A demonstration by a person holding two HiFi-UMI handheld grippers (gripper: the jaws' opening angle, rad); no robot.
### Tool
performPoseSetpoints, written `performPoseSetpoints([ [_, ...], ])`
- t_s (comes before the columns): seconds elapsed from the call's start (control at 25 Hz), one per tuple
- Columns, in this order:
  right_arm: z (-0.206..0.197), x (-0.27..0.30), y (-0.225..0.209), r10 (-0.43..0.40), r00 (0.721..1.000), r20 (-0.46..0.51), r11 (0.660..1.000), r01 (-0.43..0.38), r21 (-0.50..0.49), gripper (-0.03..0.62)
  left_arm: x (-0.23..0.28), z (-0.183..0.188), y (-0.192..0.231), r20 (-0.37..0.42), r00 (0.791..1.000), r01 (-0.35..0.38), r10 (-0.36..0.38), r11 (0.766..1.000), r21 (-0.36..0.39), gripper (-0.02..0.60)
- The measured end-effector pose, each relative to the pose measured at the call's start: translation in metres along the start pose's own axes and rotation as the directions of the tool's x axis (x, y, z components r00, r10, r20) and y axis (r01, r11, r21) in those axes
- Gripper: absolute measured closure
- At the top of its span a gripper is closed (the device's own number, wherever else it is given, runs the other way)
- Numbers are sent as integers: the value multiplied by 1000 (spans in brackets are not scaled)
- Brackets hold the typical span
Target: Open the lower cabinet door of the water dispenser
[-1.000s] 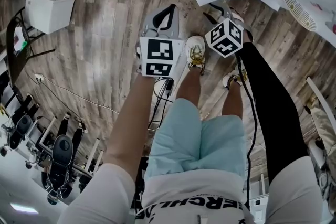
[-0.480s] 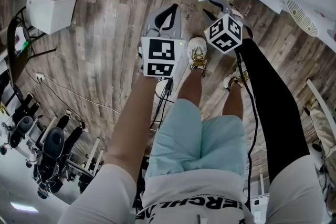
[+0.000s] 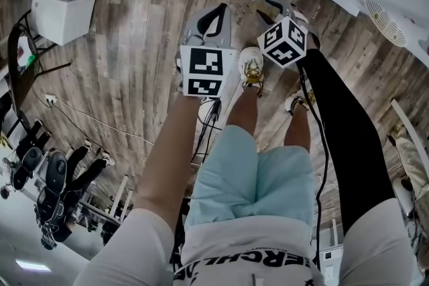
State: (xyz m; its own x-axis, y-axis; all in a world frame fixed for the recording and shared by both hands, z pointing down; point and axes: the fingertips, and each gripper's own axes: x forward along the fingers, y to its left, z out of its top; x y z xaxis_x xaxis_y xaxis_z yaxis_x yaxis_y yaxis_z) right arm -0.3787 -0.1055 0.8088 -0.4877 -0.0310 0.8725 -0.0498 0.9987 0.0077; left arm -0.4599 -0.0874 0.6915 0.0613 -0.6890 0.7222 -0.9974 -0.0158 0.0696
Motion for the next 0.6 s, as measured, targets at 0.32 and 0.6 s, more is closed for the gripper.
performPoseSetpoints([
  [0.32, -1, -10, 15, 27, 1000, -12, 997, -26, 76, 444, 3, 6, -7, 7, 1000, 27, -27, 1000, 13, 526],
  [0.6, -1, -41, 9, -34, 999, 19, 982, 30, 186, 444, 1, 19, -24, 21, 997, 67, -68, 996, 60, 526],
])
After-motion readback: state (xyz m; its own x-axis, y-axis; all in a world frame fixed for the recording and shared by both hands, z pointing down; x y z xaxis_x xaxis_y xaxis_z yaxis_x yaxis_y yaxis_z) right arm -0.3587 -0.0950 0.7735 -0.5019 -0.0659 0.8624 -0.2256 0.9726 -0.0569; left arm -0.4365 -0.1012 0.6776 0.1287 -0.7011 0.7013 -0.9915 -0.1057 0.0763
